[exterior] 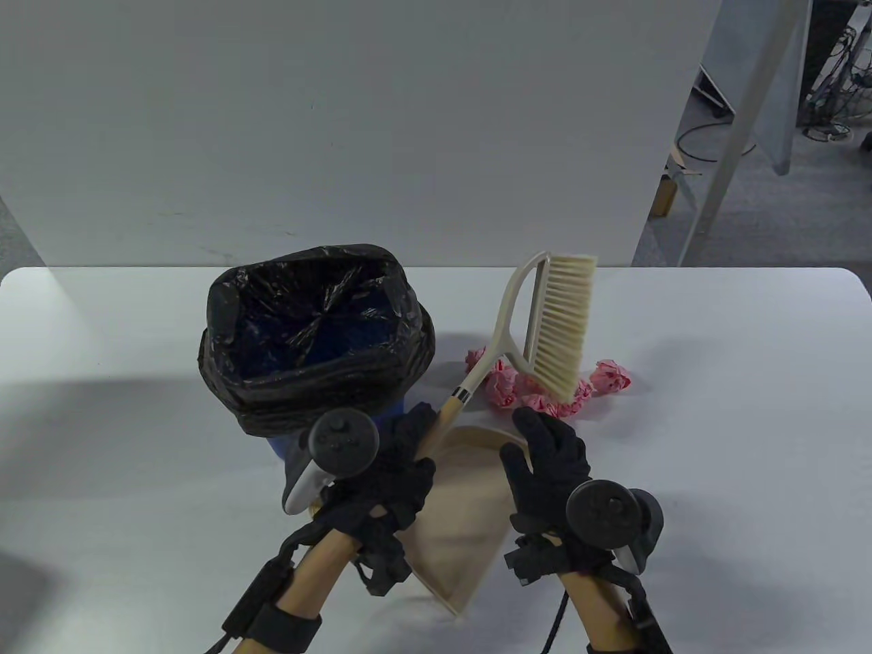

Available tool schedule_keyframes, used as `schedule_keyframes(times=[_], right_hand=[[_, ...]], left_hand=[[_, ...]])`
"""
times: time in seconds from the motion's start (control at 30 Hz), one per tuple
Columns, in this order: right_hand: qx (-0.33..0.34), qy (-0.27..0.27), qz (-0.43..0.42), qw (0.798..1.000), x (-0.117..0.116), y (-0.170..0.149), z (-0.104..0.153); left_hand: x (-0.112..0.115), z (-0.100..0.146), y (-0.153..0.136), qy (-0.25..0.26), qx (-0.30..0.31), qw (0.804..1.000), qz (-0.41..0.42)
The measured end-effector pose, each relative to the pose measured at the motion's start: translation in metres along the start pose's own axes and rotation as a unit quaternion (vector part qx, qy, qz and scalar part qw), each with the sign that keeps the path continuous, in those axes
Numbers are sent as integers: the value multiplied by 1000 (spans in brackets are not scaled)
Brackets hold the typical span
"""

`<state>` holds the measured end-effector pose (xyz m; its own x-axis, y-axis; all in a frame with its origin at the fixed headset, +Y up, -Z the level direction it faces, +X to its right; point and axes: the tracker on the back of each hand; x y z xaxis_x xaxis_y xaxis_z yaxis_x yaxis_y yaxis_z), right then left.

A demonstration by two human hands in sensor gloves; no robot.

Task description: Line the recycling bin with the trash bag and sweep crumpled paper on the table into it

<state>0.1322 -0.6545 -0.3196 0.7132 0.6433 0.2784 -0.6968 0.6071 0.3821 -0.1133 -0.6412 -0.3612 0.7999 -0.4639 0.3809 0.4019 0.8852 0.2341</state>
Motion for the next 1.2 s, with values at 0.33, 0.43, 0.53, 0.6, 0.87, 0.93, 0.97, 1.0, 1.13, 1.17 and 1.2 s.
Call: schedule_keyframes(times=[0.33, 0.43, 0.53, 0.6, 0.87, 0.93, 0.97, 1.0, 1.13, 1.17, 1.2], right_hand=[[-121, 107, -232, 959, -30, -19, -5], [-138, 116, -256, 950, -35, -10, -3], [-130, 111, -218, 961, -36, -9, -4], [-137, 108, -224, 959, -37, -8, -4], [-129, 111, -205, 964, -33, -7, 1], [-132, 111, -236, 956, -32, -7, 3], [-131, 112, -241, 955, -32, -7, 3], [-129, 113, -240, 955, -31, -7, 3], [-112, 100, -212, 966, -27, -2, 4], [-111, 90, -210, 967, -25, -1, 4], [-110, 76, -209, 969, -21, -2, 4]], left_hand=[[34, -5, -23, -36, 40, 991, 125], [44, -5, -25, -46, 58, 987, 144], [47, -6, -27, -51, 82, 986, 133], [51, -5, -26, -58, 97, 984, 136], [68, 10, -14, -59, 145, 986, 58], [68, 14, -12, -51, 156, 985, 58], [68, 15, -12, -48, 159, 985, 53], [68, 16, -12, -48, 161, 985, 45], [59, 14, -9, -72, 179, 980, -43], [55, 15, -6, -71, 184, 978, -72], [49, 17, -3, -67, 176, 975, -117]])
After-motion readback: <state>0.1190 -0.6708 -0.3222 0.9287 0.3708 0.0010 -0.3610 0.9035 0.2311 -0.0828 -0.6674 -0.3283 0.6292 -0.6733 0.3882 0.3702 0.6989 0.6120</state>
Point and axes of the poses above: the tracker on the back of each hand, its own y axis roughly to the thumb side, its own z axis roughly from the fingertips to the wrist, x = y × z, and after that the axes turned 6 degrees about z, right-handed
